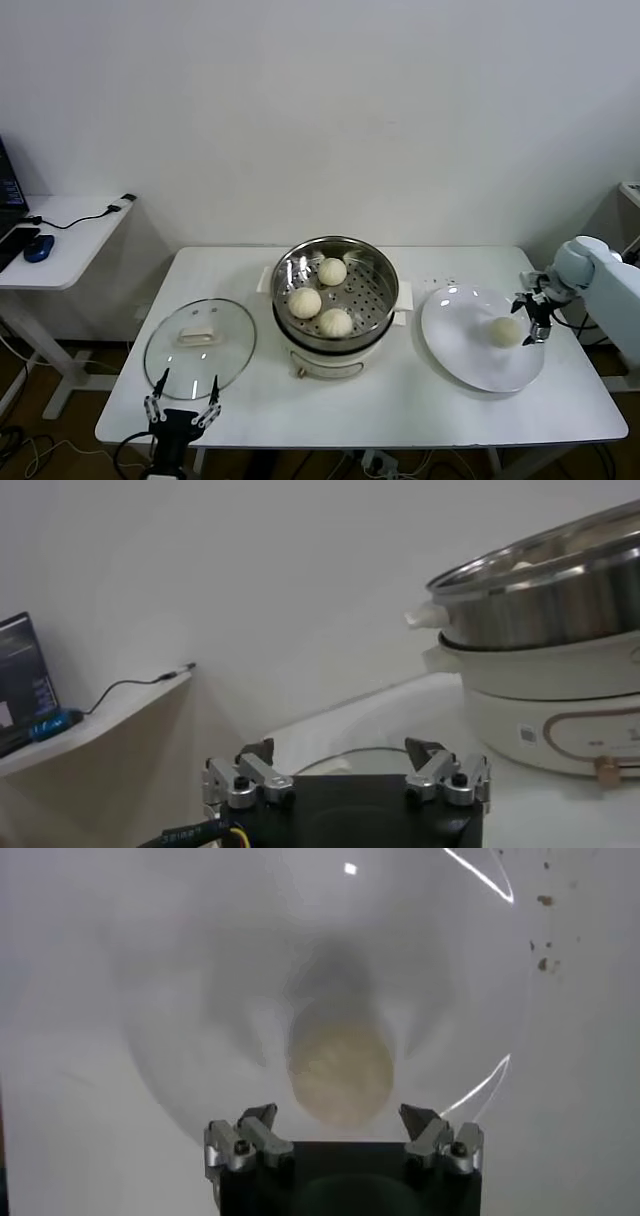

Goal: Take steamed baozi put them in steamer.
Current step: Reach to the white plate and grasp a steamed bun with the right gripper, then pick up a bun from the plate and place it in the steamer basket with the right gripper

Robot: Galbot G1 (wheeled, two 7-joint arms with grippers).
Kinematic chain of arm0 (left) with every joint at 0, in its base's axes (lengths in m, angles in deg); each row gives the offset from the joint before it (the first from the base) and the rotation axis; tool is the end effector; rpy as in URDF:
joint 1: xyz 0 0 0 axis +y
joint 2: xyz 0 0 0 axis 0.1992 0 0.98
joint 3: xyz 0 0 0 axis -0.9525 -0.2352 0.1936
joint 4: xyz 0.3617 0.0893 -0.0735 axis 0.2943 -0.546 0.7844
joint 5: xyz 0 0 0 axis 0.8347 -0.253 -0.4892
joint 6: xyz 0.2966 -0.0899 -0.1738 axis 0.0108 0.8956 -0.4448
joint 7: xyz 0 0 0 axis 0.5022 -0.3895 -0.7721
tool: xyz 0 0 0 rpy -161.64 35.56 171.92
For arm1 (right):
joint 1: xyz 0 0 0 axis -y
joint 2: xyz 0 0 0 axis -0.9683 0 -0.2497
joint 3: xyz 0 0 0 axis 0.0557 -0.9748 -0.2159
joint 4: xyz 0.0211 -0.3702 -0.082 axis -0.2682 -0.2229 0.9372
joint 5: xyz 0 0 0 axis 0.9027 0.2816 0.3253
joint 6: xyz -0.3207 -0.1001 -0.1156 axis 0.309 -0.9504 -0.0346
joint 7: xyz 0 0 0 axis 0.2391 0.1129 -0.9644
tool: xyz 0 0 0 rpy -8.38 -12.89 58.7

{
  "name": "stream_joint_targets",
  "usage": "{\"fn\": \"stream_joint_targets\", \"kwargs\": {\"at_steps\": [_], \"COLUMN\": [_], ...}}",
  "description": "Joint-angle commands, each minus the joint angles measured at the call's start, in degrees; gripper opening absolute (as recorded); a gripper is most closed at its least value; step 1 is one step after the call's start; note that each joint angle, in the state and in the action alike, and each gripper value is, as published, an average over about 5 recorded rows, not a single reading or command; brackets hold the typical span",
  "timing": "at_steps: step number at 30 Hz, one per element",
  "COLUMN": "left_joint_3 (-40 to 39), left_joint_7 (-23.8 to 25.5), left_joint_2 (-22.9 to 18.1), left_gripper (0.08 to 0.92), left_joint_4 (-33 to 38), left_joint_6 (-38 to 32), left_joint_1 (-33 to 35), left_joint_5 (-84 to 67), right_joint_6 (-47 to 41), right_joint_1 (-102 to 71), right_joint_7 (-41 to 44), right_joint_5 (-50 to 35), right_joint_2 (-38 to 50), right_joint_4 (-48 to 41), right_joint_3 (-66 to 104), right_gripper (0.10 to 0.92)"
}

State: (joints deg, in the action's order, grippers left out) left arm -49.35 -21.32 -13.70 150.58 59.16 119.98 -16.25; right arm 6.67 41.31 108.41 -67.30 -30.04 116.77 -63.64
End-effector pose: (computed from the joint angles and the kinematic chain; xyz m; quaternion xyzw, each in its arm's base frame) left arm 0.0906 0.0353 -0.3738 0.0265 -0.9787 -0.1799 0.0954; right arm 0.5546 -0.3172 -0.2381 0.4557 -0.5450 0.5095 0.4855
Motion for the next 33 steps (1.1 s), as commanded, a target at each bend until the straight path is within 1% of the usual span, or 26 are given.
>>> {"fn": "stream_joint_targets", "kwargs": {"at_steps": [1, 9, 12, 18, 23, 27, 33], "left_joint_3": [0.1, 0.0, -0.1, -0.3, -0.3, -0.3, -0.4], "left_joint_7": [0.0, -0.1, -0.1, -0.1, -0.1, -0.1, -0.1], "left_joint_2": [-0.1, -0.3, -0.3, -0.3, -0.3, -0.3, -0.2], "left_gripper": [0.823, 0.823, 0.823, 0.823, 0.823, 0.823, 0.823], "left_joint_4": [-0.1, -0.6, -0.6, -0.4, -0.5, -0.5, -0.2], "left_joint_6": [0.0, 0.2, 0.2, 0.3, 0.2, 0.1, 0.0], "left_joint_1": [0.1, -0.3, -0.4, -0.4, -0.2, -0.1, 0.2], "left_joint_5": [0.2, 0.7, 0.7, 0.9, 1.0, 0.9, 0.7], "right_joint_6": [1.7, 1.7, 1.7, 1.4, 1.0, -1.0, -4.7], "right_joint_1": [-2.4, -2.6, -2.2, -0.6, 1.1, 3.9, 14.5], "right_joint_7": [0.1, 0.7, 1.0, 1.7, 2.0, 2.0, 1.6], "right_joint_5": [5.5, 5.1, 4.5, 3.1, 0.8, -4.6, -18.1], "right_joint_2": [-6.5, -7.7, -7.6, -7.0, -6.2, -4.5, -2.1], "right_joint_4": [-8.6, -9.2, -9.3, -9.0, -8.3, -5.5, -0.8], "right_joint_3": [5.9, 5.9, 5.8, 4.6, 2.2, -2.6, -15.7], "right_gripper": [0.823, 0.823, 0.806, 0.683, 0.630, 0.614, 0.607]}}
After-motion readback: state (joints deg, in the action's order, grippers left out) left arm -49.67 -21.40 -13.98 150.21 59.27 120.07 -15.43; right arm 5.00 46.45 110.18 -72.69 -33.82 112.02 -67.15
